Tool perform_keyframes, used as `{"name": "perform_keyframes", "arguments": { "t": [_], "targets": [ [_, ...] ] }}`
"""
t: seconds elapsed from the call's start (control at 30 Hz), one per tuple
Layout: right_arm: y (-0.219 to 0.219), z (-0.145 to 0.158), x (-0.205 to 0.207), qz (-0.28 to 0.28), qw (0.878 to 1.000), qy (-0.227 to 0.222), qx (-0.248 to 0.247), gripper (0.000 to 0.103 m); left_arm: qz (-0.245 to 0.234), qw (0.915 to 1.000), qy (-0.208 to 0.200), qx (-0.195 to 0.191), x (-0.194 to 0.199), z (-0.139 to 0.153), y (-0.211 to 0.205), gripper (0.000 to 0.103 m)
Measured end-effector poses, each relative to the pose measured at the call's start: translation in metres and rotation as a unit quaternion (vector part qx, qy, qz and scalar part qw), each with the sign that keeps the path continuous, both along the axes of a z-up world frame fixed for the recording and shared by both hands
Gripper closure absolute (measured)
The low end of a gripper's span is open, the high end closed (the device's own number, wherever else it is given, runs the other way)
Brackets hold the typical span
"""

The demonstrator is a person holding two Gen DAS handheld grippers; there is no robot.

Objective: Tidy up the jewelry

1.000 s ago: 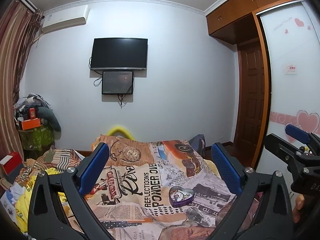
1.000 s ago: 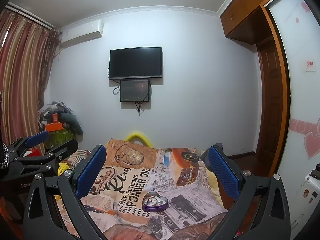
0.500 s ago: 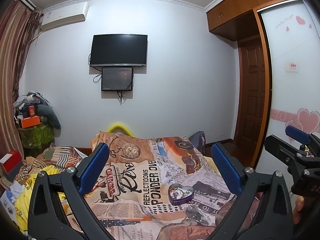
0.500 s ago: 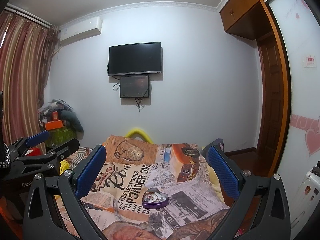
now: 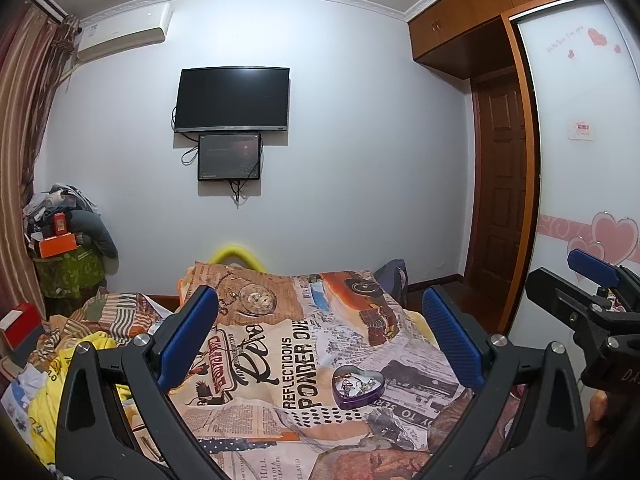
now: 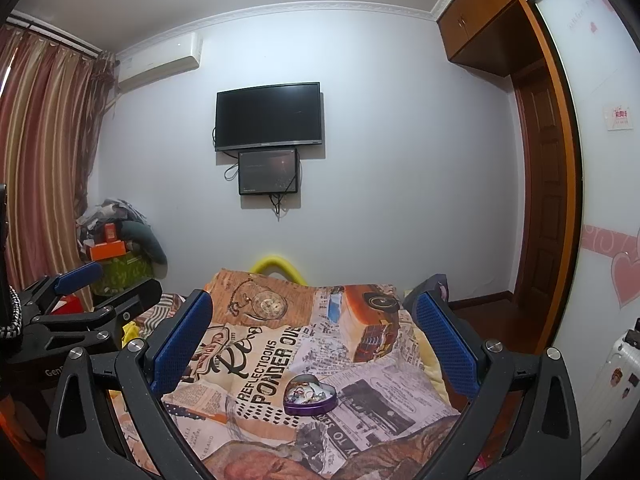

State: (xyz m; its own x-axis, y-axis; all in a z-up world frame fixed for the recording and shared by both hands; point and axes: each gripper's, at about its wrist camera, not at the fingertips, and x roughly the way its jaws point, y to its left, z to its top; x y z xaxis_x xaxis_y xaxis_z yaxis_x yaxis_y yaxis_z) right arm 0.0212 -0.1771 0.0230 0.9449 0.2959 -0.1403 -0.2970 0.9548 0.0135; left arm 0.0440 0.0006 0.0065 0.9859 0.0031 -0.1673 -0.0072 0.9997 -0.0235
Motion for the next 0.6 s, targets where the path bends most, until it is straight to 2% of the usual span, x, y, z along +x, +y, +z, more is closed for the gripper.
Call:
{"name": "perform_keyframes", "arguments": {
  "t": [0.6],
  "targets": [
    [-0.0023,0.0015,-0.0007,0.001,1.0,0.0,0.004,0.002,-0.011,0.9999,0.002,0.001,-0.0025,-0.0007,-0.0006,0.0]
  ]
}}
